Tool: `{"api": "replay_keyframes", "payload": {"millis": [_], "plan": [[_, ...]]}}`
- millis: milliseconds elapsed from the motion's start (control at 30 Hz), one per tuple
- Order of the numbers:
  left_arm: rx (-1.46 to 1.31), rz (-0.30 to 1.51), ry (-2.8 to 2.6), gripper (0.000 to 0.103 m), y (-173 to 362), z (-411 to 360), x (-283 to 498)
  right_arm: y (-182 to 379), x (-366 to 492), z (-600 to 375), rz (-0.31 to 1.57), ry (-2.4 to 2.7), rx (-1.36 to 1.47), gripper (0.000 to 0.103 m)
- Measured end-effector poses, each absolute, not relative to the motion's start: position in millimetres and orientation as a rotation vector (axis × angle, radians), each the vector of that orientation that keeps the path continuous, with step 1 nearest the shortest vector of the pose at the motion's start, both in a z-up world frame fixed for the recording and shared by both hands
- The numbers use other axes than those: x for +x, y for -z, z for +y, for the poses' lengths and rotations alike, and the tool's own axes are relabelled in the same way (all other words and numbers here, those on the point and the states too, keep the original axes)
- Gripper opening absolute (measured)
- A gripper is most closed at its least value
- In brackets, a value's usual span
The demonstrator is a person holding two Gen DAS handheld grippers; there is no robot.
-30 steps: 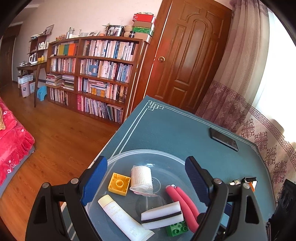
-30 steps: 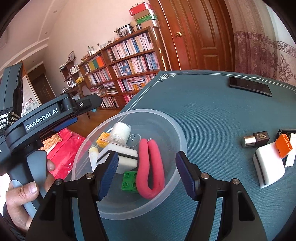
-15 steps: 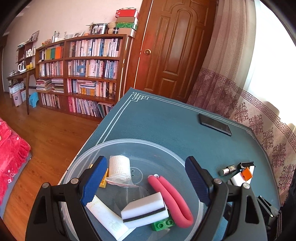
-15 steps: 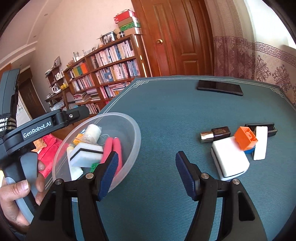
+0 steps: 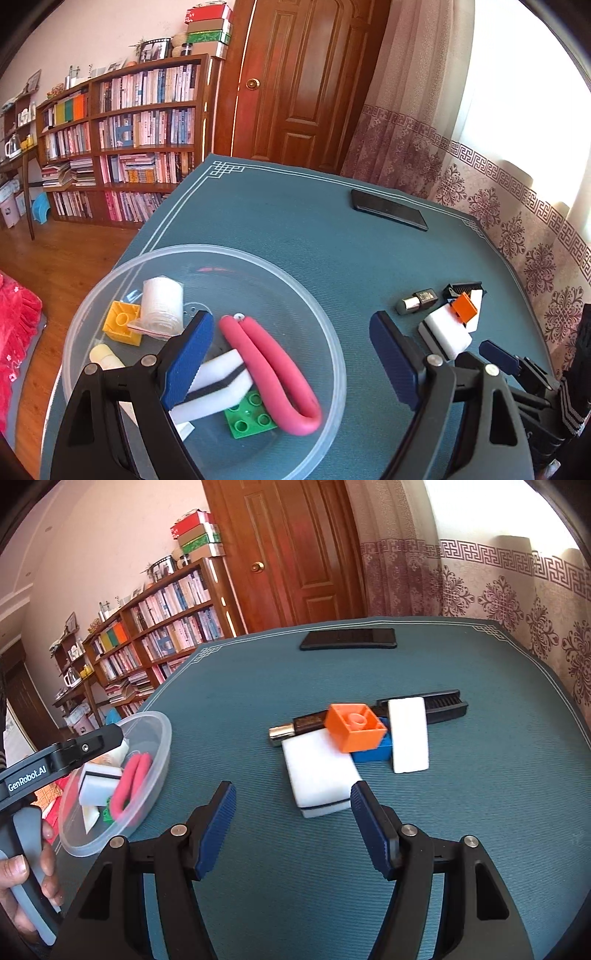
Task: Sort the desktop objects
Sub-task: 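Move both grippers back toward the remaining sponge and orange brick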
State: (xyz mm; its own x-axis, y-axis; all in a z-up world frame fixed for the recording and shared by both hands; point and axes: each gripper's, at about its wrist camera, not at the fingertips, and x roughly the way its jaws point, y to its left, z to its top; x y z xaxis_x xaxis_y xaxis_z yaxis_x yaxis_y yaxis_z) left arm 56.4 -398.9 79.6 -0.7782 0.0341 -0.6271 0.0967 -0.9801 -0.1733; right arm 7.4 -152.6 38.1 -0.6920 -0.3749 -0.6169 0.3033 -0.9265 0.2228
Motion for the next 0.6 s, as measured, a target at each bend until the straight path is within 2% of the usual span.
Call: {"api": "replay_keyframes", "payload": {"millis": [333,600], "plan": [[1.151,0.163,3.0,0.089,-72.1,-335.2,50.0,-37.7,0.6,-96.4,-0.163,2.697,0.992,0.068],[1.281,0.199,3.008,0.089,-55.3,-292.9,36.4,-33.8,-1.7,-61.9,-0.121,2.782,0.99,0.068]]}}
